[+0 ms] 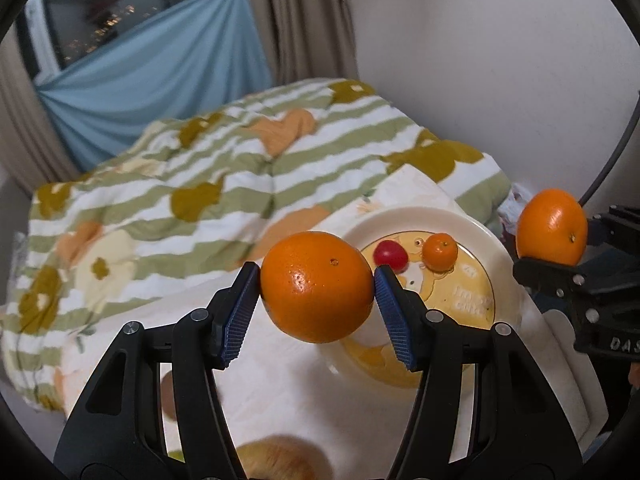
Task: Organize fruits
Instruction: 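Carry the orange to the duck plate and release it from the left tool, then lower the orange onto the duck plate and open the right tool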
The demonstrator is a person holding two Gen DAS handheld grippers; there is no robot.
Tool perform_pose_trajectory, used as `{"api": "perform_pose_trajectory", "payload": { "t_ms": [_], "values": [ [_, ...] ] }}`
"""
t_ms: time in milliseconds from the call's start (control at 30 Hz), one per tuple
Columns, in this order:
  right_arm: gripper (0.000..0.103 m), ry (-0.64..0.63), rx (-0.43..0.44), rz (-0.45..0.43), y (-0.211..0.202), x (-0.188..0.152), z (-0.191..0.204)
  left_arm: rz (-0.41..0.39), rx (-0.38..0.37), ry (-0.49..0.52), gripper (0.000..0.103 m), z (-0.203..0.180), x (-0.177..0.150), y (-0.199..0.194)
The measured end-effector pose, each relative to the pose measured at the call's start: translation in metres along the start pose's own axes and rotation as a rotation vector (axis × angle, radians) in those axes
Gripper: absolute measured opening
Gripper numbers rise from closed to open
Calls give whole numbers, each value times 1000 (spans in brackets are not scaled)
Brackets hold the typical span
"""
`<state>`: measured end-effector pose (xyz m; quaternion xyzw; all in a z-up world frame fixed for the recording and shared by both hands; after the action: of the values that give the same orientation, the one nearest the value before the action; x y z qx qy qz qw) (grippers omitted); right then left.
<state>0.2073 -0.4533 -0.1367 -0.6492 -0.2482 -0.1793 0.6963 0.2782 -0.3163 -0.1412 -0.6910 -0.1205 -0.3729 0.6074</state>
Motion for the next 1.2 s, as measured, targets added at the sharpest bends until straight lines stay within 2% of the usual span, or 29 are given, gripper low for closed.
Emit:
{"api": "perform_pose_trajectory", "payload": {
  "t_ms": [267,467,633,667,733,833,1200],
  "values": [
    [53,60,-45,25,13,-4,-12,125,-118,-9,66,-10,1,55],
    [53,102,-58,26,17,-4,-20,190,-148,14,66,-19,0,74],
    [53,120,-71,31,17,-6,-24,208,-155,14,67,-21,1,80],
    [53,123,-75,32,17,-7,-25,201,-160,17,69,-21,2,78],
    [53,129,-81,34,15,-8,-26,181,-153,29,103,-23,5,74],
    [53,140,-84,36,11,-10,-29,152,-147,35,103,-23,9,65],
    [53,96,-66,37,-3,-15,-30,165,-69,12,103,3,4,28]
  ]
}}
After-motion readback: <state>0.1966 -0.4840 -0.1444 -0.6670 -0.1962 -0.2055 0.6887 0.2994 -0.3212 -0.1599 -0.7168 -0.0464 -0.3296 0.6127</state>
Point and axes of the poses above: each gripper's, at about its wrist camera, not at the fingertips, and y roughly the way its jaws point, z to its left, x to its top, the point moved 2 cm from there along y, roughly the way its jaws point, and after that the axes turned 9 degrees about -y, right-handed, at the moved point
